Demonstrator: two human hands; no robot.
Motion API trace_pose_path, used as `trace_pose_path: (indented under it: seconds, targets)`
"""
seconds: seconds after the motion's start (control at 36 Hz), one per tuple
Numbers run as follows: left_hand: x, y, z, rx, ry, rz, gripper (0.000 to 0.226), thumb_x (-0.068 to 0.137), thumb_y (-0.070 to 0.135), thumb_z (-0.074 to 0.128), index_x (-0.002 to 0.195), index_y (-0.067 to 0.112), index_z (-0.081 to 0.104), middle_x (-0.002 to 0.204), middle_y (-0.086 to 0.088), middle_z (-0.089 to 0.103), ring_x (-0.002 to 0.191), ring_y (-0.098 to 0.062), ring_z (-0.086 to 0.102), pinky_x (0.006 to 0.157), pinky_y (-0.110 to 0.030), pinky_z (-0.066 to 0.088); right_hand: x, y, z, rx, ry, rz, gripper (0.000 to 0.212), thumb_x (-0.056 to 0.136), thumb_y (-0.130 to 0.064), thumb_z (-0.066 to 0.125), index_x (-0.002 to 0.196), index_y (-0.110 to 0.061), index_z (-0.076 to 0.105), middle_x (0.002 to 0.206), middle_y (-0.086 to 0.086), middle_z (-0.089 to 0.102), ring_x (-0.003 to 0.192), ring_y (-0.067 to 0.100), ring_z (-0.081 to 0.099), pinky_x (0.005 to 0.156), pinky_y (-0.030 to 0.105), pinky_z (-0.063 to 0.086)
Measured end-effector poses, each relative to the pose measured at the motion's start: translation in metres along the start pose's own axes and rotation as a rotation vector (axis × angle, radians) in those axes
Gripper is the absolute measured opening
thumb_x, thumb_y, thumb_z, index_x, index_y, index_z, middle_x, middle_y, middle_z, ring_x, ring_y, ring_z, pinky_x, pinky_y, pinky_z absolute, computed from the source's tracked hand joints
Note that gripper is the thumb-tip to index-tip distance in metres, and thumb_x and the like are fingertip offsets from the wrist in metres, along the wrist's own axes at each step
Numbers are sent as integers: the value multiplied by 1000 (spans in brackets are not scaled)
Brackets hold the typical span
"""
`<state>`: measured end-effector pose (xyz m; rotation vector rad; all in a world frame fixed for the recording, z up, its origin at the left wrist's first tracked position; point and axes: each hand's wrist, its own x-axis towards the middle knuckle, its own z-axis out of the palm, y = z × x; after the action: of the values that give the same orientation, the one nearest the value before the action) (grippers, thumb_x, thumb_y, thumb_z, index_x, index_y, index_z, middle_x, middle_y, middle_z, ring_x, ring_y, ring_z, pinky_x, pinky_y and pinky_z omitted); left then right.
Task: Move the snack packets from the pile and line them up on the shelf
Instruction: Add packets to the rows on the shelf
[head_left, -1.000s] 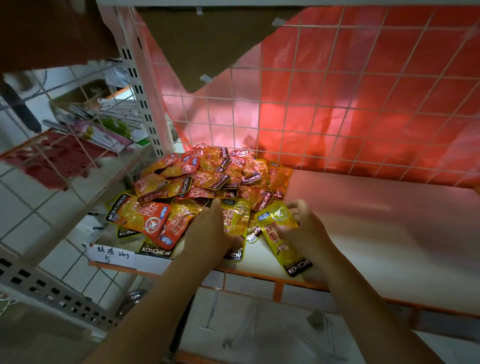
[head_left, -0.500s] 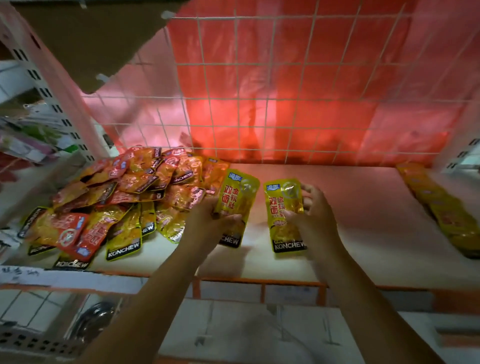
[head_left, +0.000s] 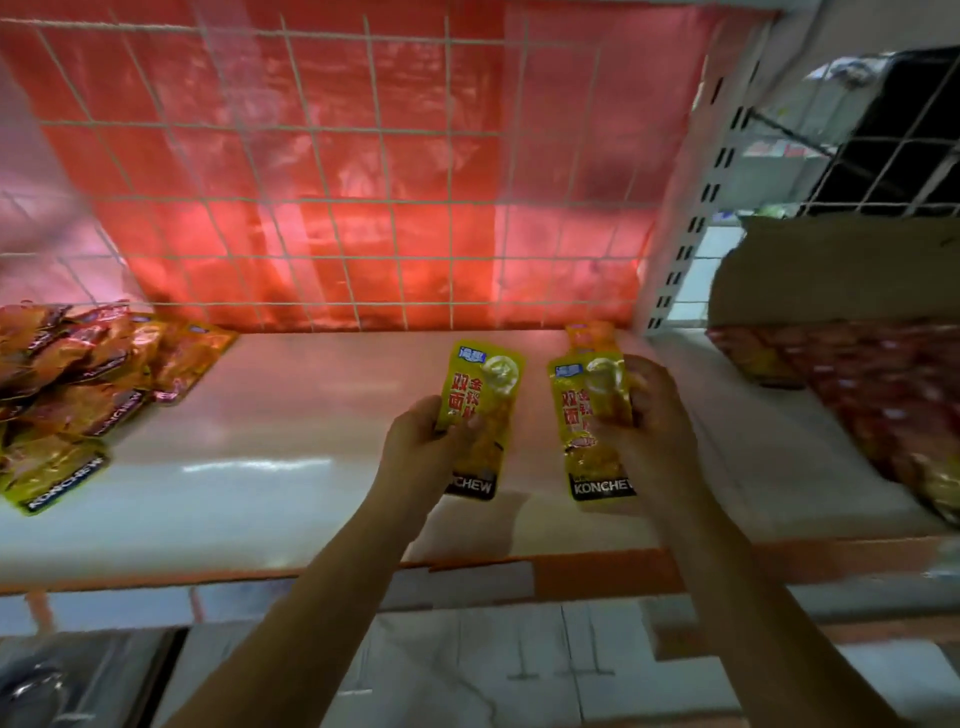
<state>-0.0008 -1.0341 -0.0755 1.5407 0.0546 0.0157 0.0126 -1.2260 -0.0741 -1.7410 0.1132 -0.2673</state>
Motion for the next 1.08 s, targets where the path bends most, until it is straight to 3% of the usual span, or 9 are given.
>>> trace_pose_path:
  seconds: [0.11,0.25,0.36,0.44,0.58,0.69,0.78,0.89,1.08]
  targets:
    - [-2,-3,36,-8,-16,-26,7,85,3,62,86,10,64,75,-8,66,71,-25,63,72,-39,51,5,15,-34,-22,-29,14,66,74,18,57,100,-42,49,100,2,66,91,19,64,74,32,51]
    - [-3,-5,66,-10,10,-32,15,76,18,64,90,11,63,82,-12,65,75,-26,62,72,-42,51,9,25,-58,-293,-232,48,77,82,13,53,145,-23,28,115,-9,46,100,8,50,70,20,43]
    - [-2,-8,79,-14,42,-71,12,90,1,52,93,9,60,81,-11,65,72,-26,62,70,-40,51,13,27,-65,-577,-252,-138,62,80,-1,65,136,-18,43,105,-5,60,91,9,56,73,21,44]
    - [-3,-7,86,-31,38,-110,22,88,-6,46,88,12,58,72,-4,65,58,-15,63,57,-29,52,17,36,-65,-728,-245,-210,52,78,-9,71,128,-17,56,100,11,60,95,27,58,77,29,46]
    - [-9,-11,100,-32,-14,-167,27,86,-12,44,91,11,57,80,-8,66,65,-19,64,57,-28,53,18,41,-70,-731,-186,-227,51,79,-14,72,127,-23,57,119,9,44,115,27,39,96,28,35]
    - [-11,-15,115,-8,-43,-195,27,85,-11,54,101,11,51,103,-18,61,87,-30,64,77,-41,55,16,37,-72,-402,-95,-179,31,86,-14,65,117,-12,64,94,4,55,86,18,56,78,32,49]
    - [-12,-16,125,91,-95,-206,36,83,-6,62,110,12,47,104,-17,60,95,-32,62,84,-46,54,15,29,-75,-188,-191,-52,30,87,-22,64,116,-24,59,85,-9,59,79,3,56,65,18,46]
    - [-14,-18,131,321,-189,-101,38,86,5,62,120,12,49,88,2,58,81,-16,62,74,-32,55,17,31,-79,-108,-204,-35,48,82,-7,68,107,-42,46,85,-12,59,77,-1,55,58,9,43]
    - [-14,-18,125,992,-206,203,34,90,32,57,122,23,55,92,2,49,82,-15,49,67,-23,37,15,42,-76,-364,-259,-112,49,81,3,66,127,-11,55,111,9,51,93,13,54,76,16,47]
